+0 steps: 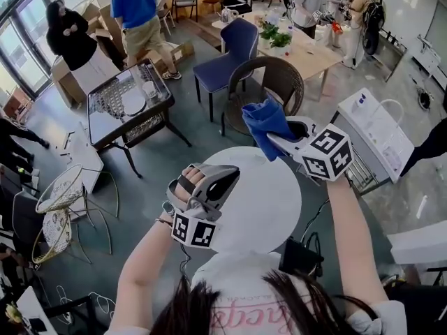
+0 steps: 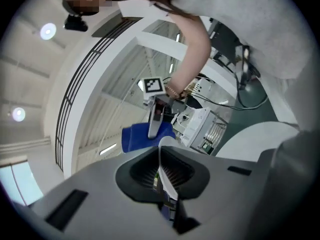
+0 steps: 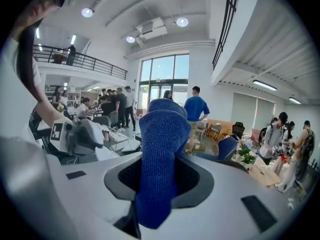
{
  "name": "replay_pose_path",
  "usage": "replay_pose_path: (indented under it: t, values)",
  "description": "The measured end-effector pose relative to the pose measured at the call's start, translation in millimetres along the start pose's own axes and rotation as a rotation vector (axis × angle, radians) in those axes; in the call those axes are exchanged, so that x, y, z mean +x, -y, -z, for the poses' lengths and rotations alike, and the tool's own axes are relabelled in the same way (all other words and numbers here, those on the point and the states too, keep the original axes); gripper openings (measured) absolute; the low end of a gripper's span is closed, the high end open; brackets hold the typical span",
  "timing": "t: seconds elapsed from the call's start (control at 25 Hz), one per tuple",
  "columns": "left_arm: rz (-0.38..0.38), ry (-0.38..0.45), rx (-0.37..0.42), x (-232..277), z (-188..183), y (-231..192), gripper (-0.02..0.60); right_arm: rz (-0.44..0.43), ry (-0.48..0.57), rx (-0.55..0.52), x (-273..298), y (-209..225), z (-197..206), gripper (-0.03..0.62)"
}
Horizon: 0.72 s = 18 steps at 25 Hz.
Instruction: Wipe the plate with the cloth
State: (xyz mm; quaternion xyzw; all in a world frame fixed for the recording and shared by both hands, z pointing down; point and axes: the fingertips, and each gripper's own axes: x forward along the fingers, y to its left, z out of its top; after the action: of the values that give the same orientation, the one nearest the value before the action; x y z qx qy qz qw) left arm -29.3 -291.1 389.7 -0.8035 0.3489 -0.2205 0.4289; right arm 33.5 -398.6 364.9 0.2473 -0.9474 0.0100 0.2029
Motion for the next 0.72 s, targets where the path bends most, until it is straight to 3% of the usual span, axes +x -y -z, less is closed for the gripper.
replay_pose_path:
  t: [0.08,0.16,0.36,0.56,0.72]
  values:
    - [-0.03,-0.024,-0.13,1,8,-7,0.023,0.013,0.065,0.013,-16,-6,-11,0.132]
    - [-0.067,-0.039,-0.308,2,16,-18,0.023,0.031,0.118,0.036,-28,-10,-18,0.132]
    - [-0.194,-0.031,-0.693,-2,32,-49,0.021,0.108,0.233,0.16,-44,-14,-21,0.132]
    - [-0.355,-0.077,-0.949,-17,52,-65,0.02,0.17,0.282,0.226,-49,-20,-8,0.132]
    - [-0.44,-0.063,-1.145,-27,67,-77,0.02,0.202,0.281,0.238,-46,-28,0,0.132]
